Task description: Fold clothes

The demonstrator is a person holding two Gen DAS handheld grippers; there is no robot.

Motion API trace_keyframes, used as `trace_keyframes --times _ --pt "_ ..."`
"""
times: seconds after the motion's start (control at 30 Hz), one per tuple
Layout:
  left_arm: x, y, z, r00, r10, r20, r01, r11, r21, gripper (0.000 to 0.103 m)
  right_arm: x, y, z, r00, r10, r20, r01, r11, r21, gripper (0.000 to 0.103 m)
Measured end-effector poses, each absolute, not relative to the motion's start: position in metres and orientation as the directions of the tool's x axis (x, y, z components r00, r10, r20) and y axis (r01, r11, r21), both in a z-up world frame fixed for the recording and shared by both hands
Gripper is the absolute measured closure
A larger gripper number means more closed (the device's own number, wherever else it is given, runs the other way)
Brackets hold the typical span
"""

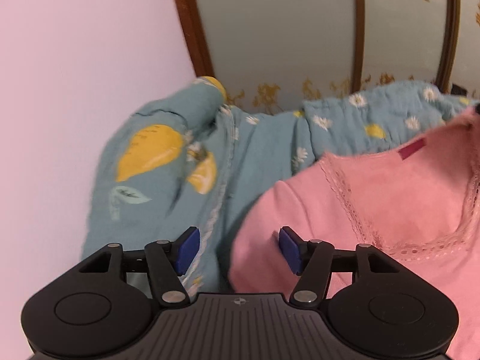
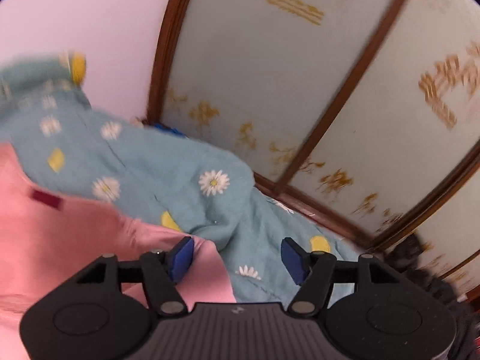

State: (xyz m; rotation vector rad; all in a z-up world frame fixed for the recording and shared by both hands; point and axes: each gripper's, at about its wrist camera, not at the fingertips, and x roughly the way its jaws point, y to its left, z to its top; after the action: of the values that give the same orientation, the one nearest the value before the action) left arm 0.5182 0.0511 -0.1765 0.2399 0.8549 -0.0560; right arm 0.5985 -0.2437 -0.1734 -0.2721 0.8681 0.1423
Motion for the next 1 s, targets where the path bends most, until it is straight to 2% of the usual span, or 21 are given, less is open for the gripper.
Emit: trace_keyframes --times 0.07,0.13,0.23,0.33,0.4,0.47,0.6,0.67,0.7,0.73,0.87,0.93,1.0 --pt "0.499 0.051 -0.162 0.673 0.036 -0.739 0.164 0.966 0.197 0.045 0.577 -0.261 -0.151 0.606 0.025 -0.795 -0.210 0.969 -0.129 0.040" --pt "0.484 0.049 -0.154 0.682 0.029 -0.731 0.180 0.962 0.206 0.044 0.548 -0.275 -0.135 0.592 -0.039 -0.805 -0.149 0.976 -0.157 0.040" --pt "0.466 0.047 -0.147 0.673 0.012 -0.739 0.181 0.967 0.180 0.045 0.501 -0.298 -0.120 0.556 -0.046 -0.830 -0.131 0.981 -0.141 0.040" --pt "0.443 0.047 -0.138 0.673 -0.017 -0.740 0.149 0.982 0.112 0.045 0.448 -0.305 -0.125 0.512 -0.080 -0.855 -0.076 0.987 -0.138 0.041" --pt "0.427 0.046 -0.134 0.669 -0.047 -0.741 0.142 0.988 0.065 0.044 0.415 -0.300 -0.141 0.488 -0.054 -0.871 -0.114 0.986 -0.125 0.044" --pt "0.409 0.043 -0.130 0.663 -0.085 -0.744 0.148 0.989 0.018 0.044 0.372 -0.285 -0.166 0.476 -0.085 -0.875 -0.175 0.966 -0.189 0.045" --pt "0.374 0.032 -0.125 0.658 -0.094 -0.747 0.172 0.985 0.027 0.044 0.322 -0.250 -0.219 0.509 -0.254 -0.822 -0.285 0.852 -0.440 0.043" --pt "0.362 0.031 -0.123 0.647 -0.090 -0.757 0.171 0.985 0.028 0.044 0.314 -0.241 -0.247 0.511 -0.285 -0.811 -0.324 0.810 -0.489 0.043" --pt "0.357 0.030 -0.122 0.641 -0.088 -0.762 0.169 0.985 0.028 0.044 0.311 -0.242 -0.251 0.513 -0.281 -0.811 -0.331 0.807 -0.489 0.051" --pt "0.352 0.031 -0.120 0.639 -0.086 -0.764 0.171 0.985 0.032 0.044 0.308 -0.243 -0.258 0.518 -0.251 -0.817 -0.343 0.815 -0.468 0.096" --pt "0.331 0.037 -0.109 0.651 -0.075 -0.755 0.180 0.982 0.059 0.044 0.308 -0.273 -0.212 0.495 -0.029 -0.869 -0.224 0.961 -0.160 0.097" --pt "0.324 0.044 -0.104 0.650 -0.075 -0.756 0.163 0.986 0.042 0.044 0.298 -0.310 -0.163 0.543 0.134 -0.829 -0.108 0.990 0.089 0.097" --pt "0.318 0.049 -0.100 0.649 -0.085 -0.756 0.150 0.989 0.017 0.044 0.291 -0.343 -0.138 0.577 0.194 -0.794 -0.012 0.973 0.230 0.097"
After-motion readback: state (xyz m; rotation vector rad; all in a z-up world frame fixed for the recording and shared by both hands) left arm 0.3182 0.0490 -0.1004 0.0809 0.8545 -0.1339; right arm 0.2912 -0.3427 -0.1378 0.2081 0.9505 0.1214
